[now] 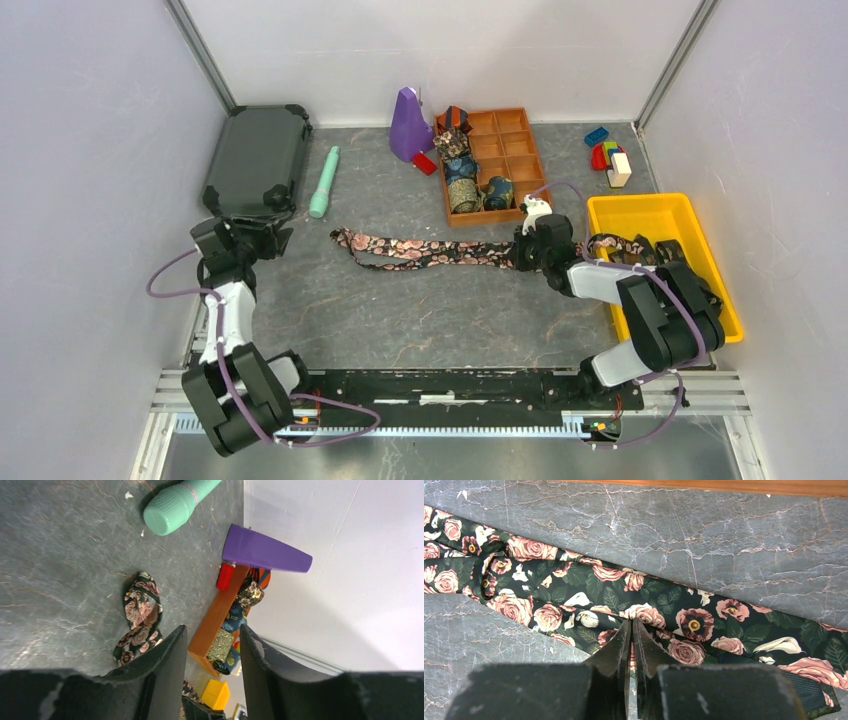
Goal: Roll the ties
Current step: Flatten out the tie at the center of the board.
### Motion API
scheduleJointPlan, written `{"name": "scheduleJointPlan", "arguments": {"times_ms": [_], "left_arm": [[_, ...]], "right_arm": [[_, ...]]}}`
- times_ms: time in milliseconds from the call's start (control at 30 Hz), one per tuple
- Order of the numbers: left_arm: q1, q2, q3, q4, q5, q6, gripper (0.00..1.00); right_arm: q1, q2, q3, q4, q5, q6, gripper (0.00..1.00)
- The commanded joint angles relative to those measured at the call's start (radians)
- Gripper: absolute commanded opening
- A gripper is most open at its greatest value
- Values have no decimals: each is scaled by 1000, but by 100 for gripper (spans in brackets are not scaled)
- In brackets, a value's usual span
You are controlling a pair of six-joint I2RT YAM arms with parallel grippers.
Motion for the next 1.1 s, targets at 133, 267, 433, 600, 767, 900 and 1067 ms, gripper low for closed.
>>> {"name": "scheduleJointPlan", "arguments": {"times_ms": [133,267,433,600,767,900,1067], "left_arm": [[-45,-61,251,-327,-137,472,50],[-217,-34,361,-432,-318,694,50],[-513,88,467,-469,-444,860,47],[-751,302,581,-503,-554,895,44],[-852,465,621,-463,-598,851,41],[-906,572,634,-406,-637,827,39],[-932,687,681,-397,-675,815,38]], "right_arm": [[-8,19,-25,-196,52,-29,16],[-7,-72,-11,-245,95,-30,23],[35,-218,44,-346,96,-30,31],[146,-251,92,-372,93,10,35],[197,-195,105,-343,96,31,35],[197,-138,117,-310,140,17,34],[190,-78,127,-305,178,-5,34]]}}
